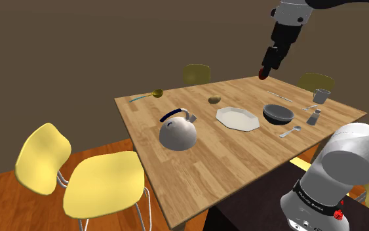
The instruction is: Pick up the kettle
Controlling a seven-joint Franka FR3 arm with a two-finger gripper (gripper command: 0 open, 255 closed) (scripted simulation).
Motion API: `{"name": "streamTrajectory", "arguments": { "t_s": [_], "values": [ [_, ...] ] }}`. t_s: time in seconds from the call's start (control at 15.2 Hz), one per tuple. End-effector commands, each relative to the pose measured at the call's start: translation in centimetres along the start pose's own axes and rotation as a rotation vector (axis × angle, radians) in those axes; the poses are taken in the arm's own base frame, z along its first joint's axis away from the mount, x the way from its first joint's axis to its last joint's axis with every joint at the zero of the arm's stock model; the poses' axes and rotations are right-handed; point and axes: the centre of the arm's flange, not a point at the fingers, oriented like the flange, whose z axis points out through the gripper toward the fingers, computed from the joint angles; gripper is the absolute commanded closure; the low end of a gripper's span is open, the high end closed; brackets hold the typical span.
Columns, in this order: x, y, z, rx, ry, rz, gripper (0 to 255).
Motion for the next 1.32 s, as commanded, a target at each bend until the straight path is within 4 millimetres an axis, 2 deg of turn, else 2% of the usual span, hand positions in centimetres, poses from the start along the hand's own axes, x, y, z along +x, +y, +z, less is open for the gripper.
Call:
{"name": "streamTrajectory", "arguments": {
  "t_s": [0.0,0.26,0.59,0.92,1.25],
  "values": [
    [0.0,0.0,0.0,0.000,0.000,0.000,0],
    [4.8,0.1,2.8,0.003,-0.024,-0.170,0],
    [10.7,-0.9,6.5,0.006,-0.055,-0.382,0],
    [16.1,-3.1,10.3,0.010,-0.086,-0.594,0],
    [20.8,-6.4,14.3,0.013,-0.116,-0.807,0]
  ]
}}
